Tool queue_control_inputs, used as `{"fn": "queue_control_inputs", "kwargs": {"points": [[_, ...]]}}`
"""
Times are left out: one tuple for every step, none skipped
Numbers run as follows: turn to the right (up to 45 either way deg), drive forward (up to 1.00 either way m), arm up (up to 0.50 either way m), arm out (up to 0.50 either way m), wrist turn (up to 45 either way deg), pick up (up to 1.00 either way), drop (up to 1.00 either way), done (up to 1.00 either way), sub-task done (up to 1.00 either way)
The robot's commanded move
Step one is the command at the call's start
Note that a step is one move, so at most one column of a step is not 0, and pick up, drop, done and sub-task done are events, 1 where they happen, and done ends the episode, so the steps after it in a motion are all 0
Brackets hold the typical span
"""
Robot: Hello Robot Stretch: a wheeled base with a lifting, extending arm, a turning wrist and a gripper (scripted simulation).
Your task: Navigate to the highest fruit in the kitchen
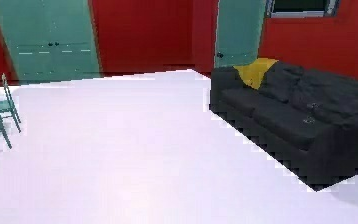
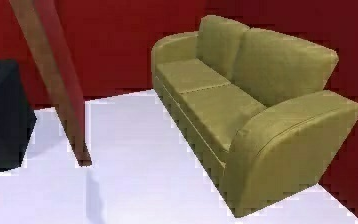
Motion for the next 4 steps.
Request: {"fn": "queue_control_inputs", "kwargs": {"points": [[0.0, 1.0, 0.0, 0.0, 0.0, 0.0, 0.0, 0.0, 0.0], [-3.0, 0.0, 0.0, 0.0, 0.0, 0.0, 0.0, 0.0, 0.0], [0.0, 1.0, 0.0, 0.0, 0.0, 0.0, 0.0, 0.0, 0.0], [0.0, 1.0, 0.0, 0.0, 0.0, 0.0, 0.0, 0.0, 0.0]]}}
